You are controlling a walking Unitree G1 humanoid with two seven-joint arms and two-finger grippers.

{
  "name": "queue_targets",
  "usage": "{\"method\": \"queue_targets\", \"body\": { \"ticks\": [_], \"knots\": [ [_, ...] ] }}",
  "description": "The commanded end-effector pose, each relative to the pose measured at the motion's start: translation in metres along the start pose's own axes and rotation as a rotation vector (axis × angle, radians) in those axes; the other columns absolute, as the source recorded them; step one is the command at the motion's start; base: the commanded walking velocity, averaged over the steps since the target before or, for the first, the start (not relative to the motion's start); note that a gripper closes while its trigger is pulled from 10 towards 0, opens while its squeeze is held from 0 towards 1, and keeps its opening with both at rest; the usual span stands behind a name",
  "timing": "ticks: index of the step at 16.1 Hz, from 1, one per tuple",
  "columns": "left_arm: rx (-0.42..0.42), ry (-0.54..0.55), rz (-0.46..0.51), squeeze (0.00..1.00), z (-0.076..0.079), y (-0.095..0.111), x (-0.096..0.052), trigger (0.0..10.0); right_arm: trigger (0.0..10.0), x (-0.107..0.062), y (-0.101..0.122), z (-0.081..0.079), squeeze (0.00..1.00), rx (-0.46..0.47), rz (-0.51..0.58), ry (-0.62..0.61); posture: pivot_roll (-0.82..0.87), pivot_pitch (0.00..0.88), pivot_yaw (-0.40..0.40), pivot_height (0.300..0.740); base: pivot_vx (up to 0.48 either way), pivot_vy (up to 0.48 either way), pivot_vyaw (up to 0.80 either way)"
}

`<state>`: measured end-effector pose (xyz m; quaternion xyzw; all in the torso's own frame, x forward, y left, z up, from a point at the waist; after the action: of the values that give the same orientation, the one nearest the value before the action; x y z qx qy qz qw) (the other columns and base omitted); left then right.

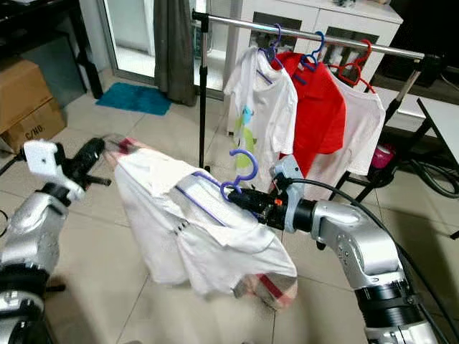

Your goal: Hang hanger

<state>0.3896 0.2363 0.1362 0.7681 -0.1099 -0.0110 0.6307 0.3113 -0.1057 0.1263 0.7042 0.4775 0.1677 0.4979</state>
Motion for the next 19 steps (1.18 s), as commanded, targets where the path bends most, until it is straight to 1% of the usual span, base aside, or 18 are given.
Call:
{"method": "queue_targets", "body": {
  "ticks": [1,2,3,4,5,6,7,8,9,10,11,12,14,15,17,18,19],
  "knots": [
    [0.004,-0.013,-0.081,0.00,0.001,-0.011,0.002,0.0,10.0,-0.004,0.001,-0.003,0.00,-0.030,-0.011,0.005,-0.16,0.000,-0.066,0.740,0.000,0.000,0.00],
    [0.021,-0.034,-0.156,0.00,0.005,-0.024,0.000,0.0,10.0,-0.004,0.000,-0.003,0.00,-0.030,-0.013,0.007,-0.16,0.000,-0.064,0.740,0.000,0.000,0.00],
    [-0.013,0.033,-0.189,0.00,-0.003,-0.030,-0.001,0.0,10.0,-0.004,0.001,-0.003,0.00,-0.031,-0.013,0.008,-0.17,0.000,-0.062,0.740,0.000,0.000,0.00],
    [-0.151,0.242,-0.215,0.00,-0.031,-0.038,-0.005,0.0,10.0,-0.004,0.001,-0.004,0.00,-0.032,-0.011,0.009,-0.17,0.000,-0.061,0.740,0.000,0.000,0.00],
    [-0.167,0.254,-0.213,0.00,-0.032,-0.039,-0.006,0.0,10.0,-0.004,0.001,-0.004,0.00,-0.033,-0.010,0.010,-0.17,0.000,-0.061,0.740,0.000,0.000,0.00],
    [-0.164,0.244,-0.218,0.00,-0.031,-0.040,-0.006,0.0,10.0,-0.005,0.002,-0.004,0.00,-0.033,-0.009,0.010,-0.17,0.000,-0.061,0.740,0.000,0.000,0.00],
    [-0.156,0.203,-0.219,0.00,-0.025,-0.040,-0.005,2.8,10.0,-0.005,0.002,-0.003,0.00,-0.034,-0.008,0.010,-0.17,0.000,-0.060,0.740,0.000,0.000,0.00],
    [-0.153,0.173,-0.225,0.00,-0.019,-0.042,-0.005,10.0,10.0,-0.005,0.003,-0.003,0.00,-0.035,-0.006,0.010,-0.17,0.000,-0.060,0.740,0.000,0.000,0.00],
    [-0.176,0.065,-0.195,1.00,-0.001,-0.038,-0.003,10.0,10.0,-0.006,0.005,-0.004,0.00,-0.036,0.002,0.012,-0.17,0.000,-0.061,0.740,0.000,0.000,0.00],
    [-0.176,0.065,-0.195,1.00,-0.001,-0.038,-0.003,10.0,10.0,-0.006,0.005,-0.004,0.00,-0.036,0.002,0.012,-0.17,0.000,-0.061,0.740,0.000,0.000,0.00],
    [-0.183,0.033,-0.184,1.00,0.004,-0.036,-0.002,10.0,10.0,-0.006,0.005,-0.004,0.00,-0.036,0.003,0.013,-0.17,0.000,-0.061,0.740,0.000,0.000,0.00],
    [-0.168,-0.034,-0.182,1.00,0.015,-0.035,-0.001,10.0,10.0,-0.006,0.006,-0.004,0.00,-0.037,0.006,0.014,-0.17,0.000,-0.059,0.740,0.000,0.000,0.00],
    [-0.155,-0.045,-0.186,1.00,0.017,-0.036,-0.001,10.0,10.0,-0.005,0.006,-0.004,0.00,-0.037,0.010,0.010,-0.17,0.000,-0.059,0.740,0.000,0.000,0.00],
    [-0.147,-0.024,-0.190,1.00,0.014,-0.037,-0.002,10.0,10.0,-0.005,0.007,-0.003,0.00,-0.038,0.014,0.003,-0.17,0.000,-0.057,0.740,0.000,0.000,0.00],
    [-0.085,0.083,-0.202,1.00,-0.008,-0.038,-0.004,10.0,10.0,-0.007,0.013,0.008,0.00,-0.051,0.054,-0.062,-0.17,0.000,-0.057,0.740,0.000,0.000,0.00],
    [-0.036,0.142,-0.208,1.00,-0.019,-0.037,-0.006,10.0,10.0,-0.008,0.020,0.019,0.00,-0.055,0.095,-0.134,-0.16,0.000,-0.057,0.740,0.000,0.000,0.00],
    [-0.046,0.123,-0.196,1.00,-0.015,-0.034,-0.004,10.0,10.0,-0.010,0.026,0.028,0.00,-0.057,0.130,-0.194,-0.16,0.000,-0.057,0.740,0.000,0.000,0.00]
  ]
}}
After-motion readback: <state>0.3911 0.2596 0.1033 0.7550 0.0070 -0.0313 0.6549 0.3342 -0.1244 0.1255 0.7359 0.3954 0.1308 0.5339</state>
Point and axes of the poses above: a point about 5 cm out from each wrist's last joint towards the gripper, its own x axis pointing out of the wrist towards the gripper, its own y axis along the axis of the wrist's last joint, z = x × y, the point moved 6 cm from there along x, pointing out of the wrist towards the gripper, and after that the axes turned 13 degrees about x, right-handed, at the moved point
